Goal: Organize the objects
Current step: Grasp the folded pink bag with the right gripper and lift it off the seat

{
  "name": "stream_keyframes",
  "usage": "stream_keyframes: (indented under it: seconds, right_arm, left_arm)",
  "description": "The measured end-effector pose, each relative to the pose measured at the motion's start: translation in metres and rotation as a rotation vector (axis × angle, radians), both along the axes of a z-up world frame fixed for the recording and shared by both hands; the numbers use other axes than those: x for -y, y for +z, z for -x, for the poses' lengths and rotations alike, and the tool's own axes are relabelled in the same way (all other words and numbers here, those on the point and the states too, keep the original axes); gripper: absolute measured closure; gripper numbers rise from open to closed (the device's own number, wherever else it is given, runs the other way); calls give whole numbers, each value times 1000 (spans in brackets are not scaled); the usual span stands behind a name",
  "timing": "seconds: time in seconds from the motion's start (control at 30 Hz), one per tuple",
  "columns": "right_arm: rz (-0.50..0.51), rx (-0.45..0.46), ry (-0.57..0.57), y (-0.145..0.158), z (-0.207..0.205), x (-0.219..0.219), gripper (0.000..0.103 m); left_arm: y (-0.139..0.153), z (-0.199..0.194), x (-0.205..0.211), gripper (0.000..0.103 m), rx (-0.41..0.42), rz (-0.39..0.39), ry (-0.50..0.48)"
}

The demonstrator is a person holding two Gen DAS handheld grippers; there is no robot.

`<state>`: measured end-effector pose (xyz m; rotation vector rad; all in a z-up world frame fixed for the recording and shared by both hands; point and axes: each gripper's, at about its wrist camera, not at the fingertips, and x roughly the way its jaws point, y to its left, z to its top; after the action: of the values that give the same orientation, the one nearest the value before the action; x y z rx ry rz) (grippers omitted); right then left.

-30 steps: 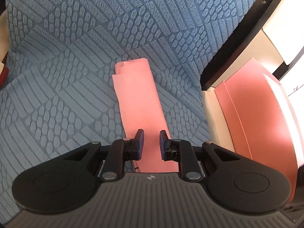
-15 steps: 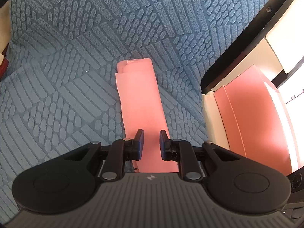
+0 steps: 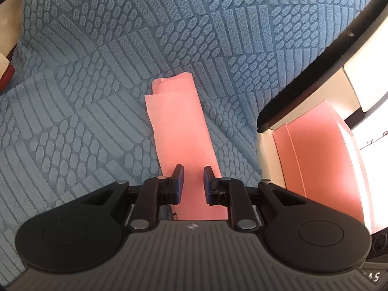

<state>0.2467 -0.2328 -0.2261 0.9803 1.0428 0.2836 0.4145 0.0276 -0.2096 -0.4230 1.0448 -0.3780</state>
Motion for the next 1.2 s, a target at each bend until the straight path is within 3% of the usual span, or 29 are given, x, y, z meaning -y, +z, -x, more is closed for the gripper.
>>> stream_keyframes:
  seconds: [0.1, 0.13, 0.17, 0.37, 0.43, 0.6, 0.8, 1.0, 1.2]
  right_arm:
    - [22, -1, -9, -6, -2, 0, 55]
    - [29, 3, -11, -8, -3, -1, 66]
    - [35, 11, -14, -10, -3, -1, 69]
    - [12, 40, -13, -15, -7, -4, 71]
    - [42, 39, 13, -15, -9, -9, 81]
    - [96, 10, 26, -10, -9, -9, 85]
    - [81, 9, 31, 12, -9, -6, 85]
    - [80, 32, -5, 36, -3, 9, 86]
    - [99, 54, -44, 47, 3, 28, 86]
  left_arm:
    - [0, -2, 2, 82, -4, -2, 5]
    - [-1, -3, 2, 82, -8, 4, 8]
    - [0, -3, 1, 82, -11, 7, 11]
    - [0, -5, -1, 82, -20, 15, 23]
    - [0, -5, -1, 82, -22, 12, 25]
    - [7, -3, -6, 82, -22, 17, 34]
    - [32, 12, -9, 82, 65, 15, 11]
    - [67, 46, -7, 82, 199, -66, -64]
    - [80, 89, 8, 82, 299, -254, -174]
